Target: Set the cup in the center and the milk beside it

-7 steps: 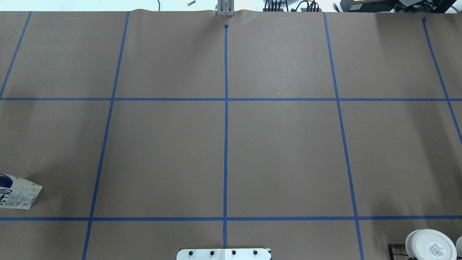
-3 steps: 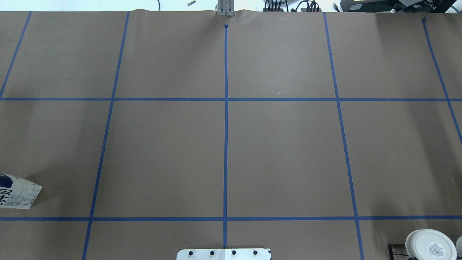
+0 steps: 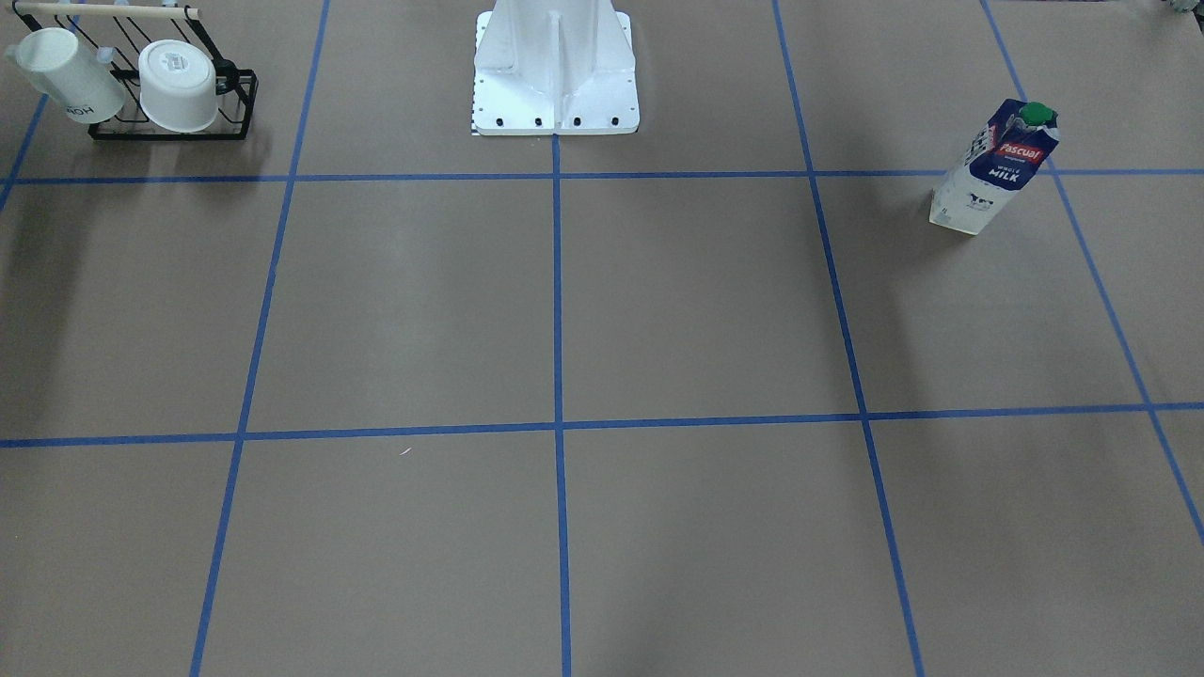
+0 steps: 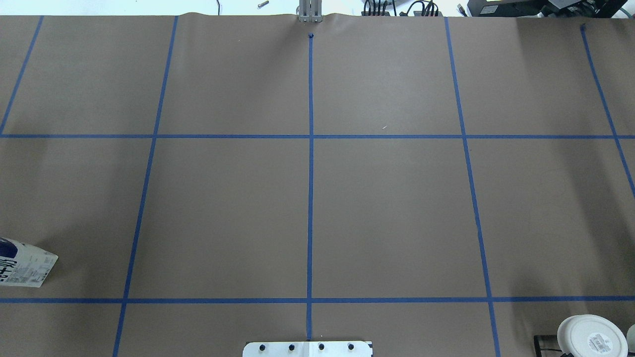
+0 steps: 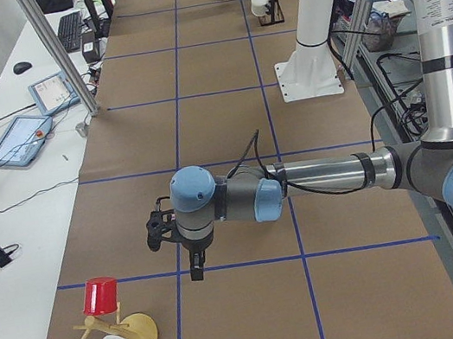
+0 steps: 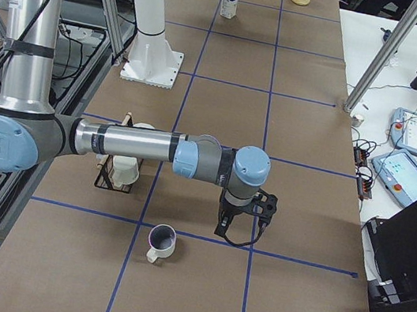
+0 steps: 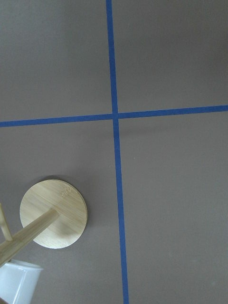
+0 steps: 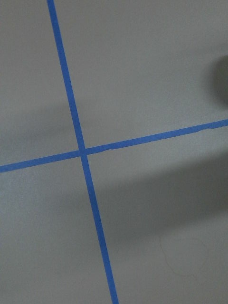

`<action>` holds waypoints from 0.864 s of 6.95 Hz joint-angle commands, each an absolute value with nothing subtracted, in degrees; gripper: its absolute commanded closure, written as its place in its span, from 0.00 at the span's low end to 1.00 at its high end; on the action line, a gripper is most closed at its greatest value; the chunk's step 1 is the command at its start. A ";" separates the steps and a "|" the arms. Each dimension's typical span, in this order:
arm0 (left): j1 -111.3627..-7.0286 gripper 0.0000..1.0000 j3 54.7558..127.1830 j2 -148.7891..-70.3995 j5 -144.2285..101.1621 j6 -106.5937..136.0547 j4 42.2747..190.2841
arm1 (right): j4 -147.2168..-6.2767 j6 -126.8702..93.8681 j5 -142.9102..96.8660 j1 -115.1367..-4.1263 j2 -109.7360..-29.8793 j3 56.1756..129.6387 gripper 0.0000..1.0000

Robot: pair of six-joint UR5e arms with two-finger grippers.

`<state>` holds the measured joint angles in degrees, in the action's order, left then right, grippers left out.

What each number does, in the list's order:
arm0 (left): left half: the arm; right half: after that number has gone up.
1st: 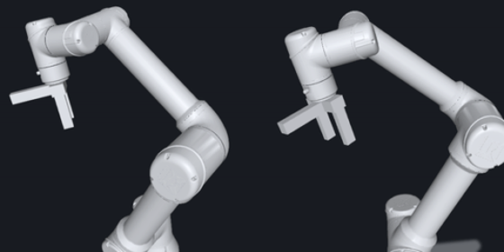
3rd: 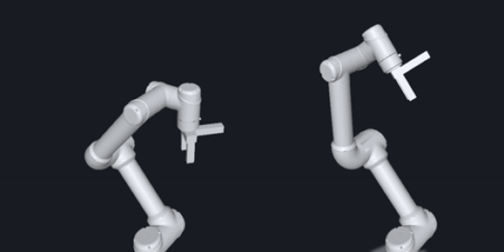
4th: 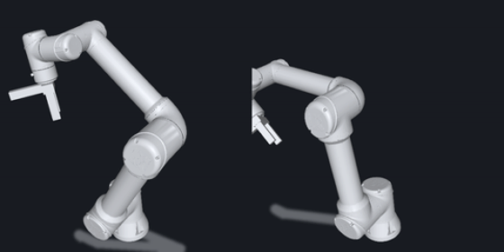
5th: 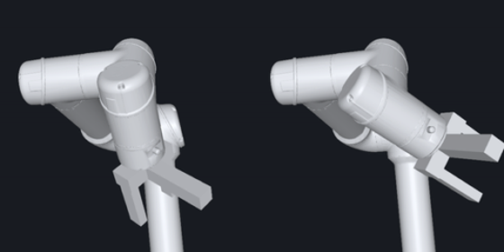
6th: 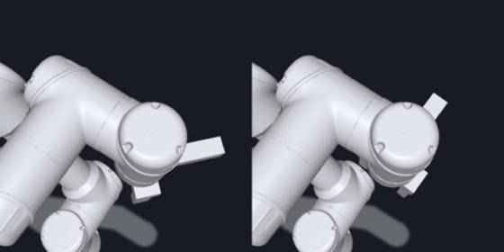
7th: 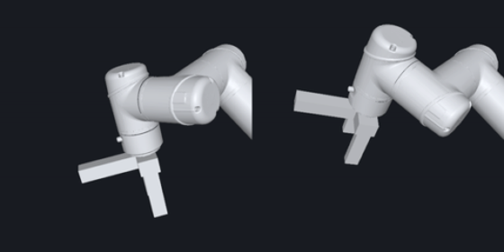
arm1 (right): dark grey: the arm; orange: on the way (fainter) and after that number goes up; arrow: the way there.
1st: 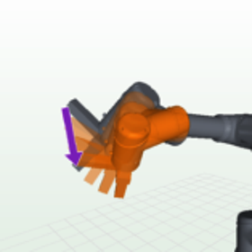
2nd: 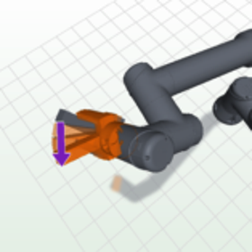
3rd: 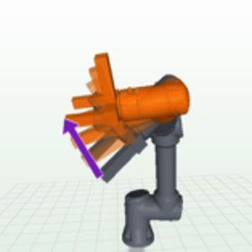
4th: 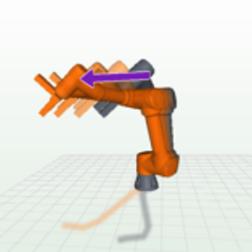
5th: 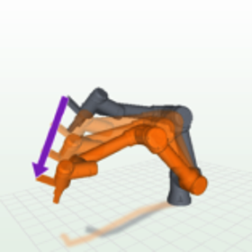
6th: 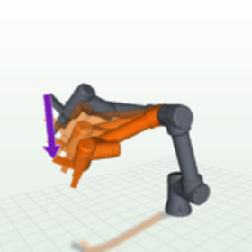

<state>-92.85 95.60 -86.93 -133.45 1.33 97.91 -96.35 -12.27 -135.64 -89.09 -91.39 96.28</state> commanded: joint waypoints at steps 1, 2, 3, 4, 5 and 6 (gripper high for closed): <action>-91.51 0.02 94.23 -87.97 -133.33 2.54 97.82 | -92.93 -11.78 -135.79 -89.12 -93.06 93.88 0.00; -91.49 0.02 94.57 -87.98 -133.50 3.42 97.74 | -88.46 -9.25 -134.66 -89.12 -95.43 93.78 0.00; -91.49 0.02 95.09 -87.72 -133.59 3.25 98.43 | -85.20 -4.79 -134.04 -89.12 -99.36 92.65 0.00; -91.49 0.02 94.84 -87.45 -133.59 3.43 99.39 | -84.21 -0.83 -134.73 -89.12 -102.28 93.07 0.00; -91.49 0.02 95.01 -87.45 -133.59 3.43 99.40 | -84.46 4.43 -134.91 -89.12 -103.26 92.38 0.00; -91.49 0.02 95.01 -87.45 -133.68 3.43 99.40 | -84.81 8.40 -135.00 -89.12 -104.32 91.68 0.00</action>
<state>-91.50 94.96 -87.50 -133.61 3.39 99.26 -84.79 2.97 -134.83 -89.12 -102.64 92.44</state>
